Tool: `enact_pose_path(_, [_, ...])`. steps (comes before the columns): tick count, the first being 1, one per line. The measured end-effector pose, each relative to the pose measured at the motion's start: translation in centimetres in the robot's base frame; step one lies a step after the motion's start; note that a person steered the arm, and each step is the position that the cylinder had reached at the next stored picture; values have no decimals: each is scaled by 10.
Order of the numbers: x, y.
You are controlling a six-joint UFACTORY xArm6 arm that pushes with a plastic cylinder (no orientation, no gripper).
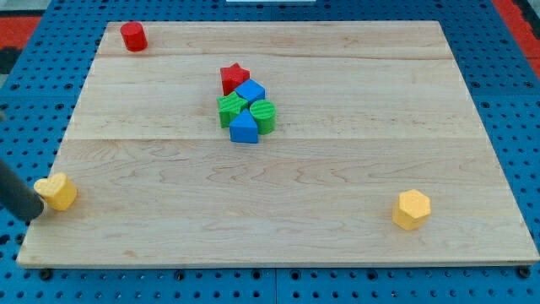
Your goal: Add the yellow blocks into the group of blocks
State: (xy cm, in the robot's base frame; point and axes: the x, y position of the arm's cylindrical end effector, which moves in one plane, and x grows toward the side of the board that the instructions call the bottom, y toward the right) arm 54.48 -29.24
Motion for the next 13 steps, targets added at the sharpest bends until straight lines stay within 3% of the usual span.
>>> enact_pose_path(1, [-40,30])
enact_pose_path(2, [-67,111])
enact_pose_path(3, [-60,160])
enact_pose_path(4, [-48,177])
enact_pose_path(5, [-66,194])
enact_pose_path(8, [-90,161])
enact_pose_path(10, [-104,215])
enact_pose_path(11, [-51,222])
enact_pose_path(13, [55,410])
